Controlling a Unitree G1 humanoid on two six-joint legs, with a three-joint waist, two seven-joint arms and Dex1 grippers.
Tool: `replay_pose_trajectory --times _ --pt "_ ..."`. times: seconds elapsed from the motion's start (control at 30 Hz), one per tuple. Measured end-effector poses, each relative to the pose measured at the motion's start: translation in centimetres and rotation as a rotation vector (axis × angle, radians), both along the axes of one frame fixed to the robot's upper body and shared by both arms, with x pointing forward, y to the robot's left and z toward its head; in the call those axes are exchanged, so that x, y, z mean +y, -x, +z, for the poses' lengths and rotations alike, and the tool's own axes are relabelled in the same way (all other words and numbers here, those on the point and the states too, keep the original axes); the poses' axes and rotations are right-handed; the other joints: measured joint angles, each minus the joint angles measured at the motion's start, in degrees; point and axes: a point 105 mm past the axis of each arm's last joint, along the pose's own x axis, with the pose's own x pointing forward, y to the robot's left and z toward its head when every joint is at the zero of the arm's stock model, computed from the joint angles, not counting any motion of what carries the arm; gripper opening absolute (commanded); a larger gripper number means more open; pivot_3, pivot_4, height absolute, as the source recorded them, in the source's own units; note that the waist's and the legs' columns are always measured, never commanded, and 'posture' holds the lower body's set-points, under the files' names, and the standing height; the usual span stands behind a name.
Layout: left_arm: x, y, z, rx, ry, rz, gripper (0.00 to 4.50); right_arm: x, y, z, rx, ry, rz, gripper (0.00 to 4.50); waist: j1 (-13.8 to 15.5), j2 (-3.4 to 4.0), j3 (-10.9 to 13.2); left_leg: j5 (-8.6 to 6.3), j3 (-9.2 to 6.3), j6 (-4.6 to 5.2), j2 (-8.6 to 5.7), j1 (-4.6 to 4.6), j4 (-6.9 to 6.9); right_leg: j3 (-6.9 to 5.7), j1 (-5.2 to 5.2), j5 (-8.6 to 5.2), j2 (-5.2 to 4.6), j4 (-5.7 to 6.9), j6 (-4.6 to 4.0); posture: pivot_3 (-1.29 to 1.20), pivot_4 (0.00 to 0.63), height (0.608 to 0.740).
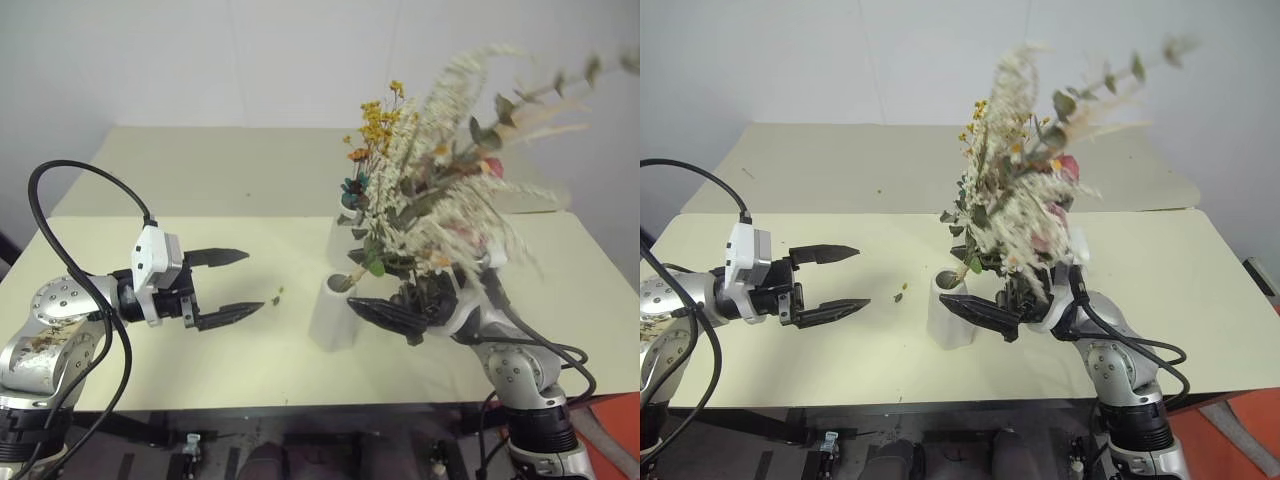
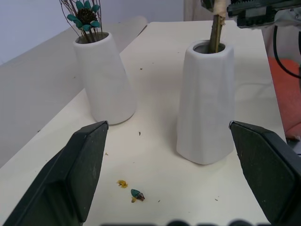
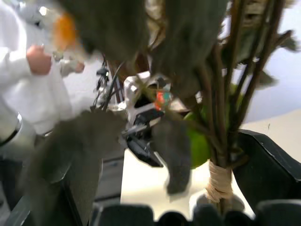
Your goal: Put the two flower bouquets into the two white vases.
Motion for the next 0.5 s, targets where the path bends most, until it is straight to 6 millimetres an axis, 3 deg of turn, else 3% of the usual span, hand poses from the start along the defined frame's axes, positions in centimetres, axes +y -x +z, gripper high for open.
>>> replay_pose_trajectory --times 0.23,0.5 --pt "-0.1 -0.3 0.1 -0.005 -0.001 -0.004 4.50 -0.9 -1.1 -0.3 -0.085 0.187 -0.087 4.48 0.02 -0.01 0.00 0.00 0.01 0.00 -0.02 -0.01 0.00 0.01 0.00 -0.01 -0.01 -0.01 0.01 0.00 0.150 0.740" --pt "0.0 -0.2 -0.1 0.003 -0.006 -0.006 4.50 -3.3 -2.0 -0.9 -0.186 0.423 -0.166 4.48 0.52 -0.02 -0.01 0.00 0.02 0.00 -0.03 -0.03 0.00 0.00 0.01 -0.01 -0.03 -0.04 0.02 0.00 0.150 0.740"
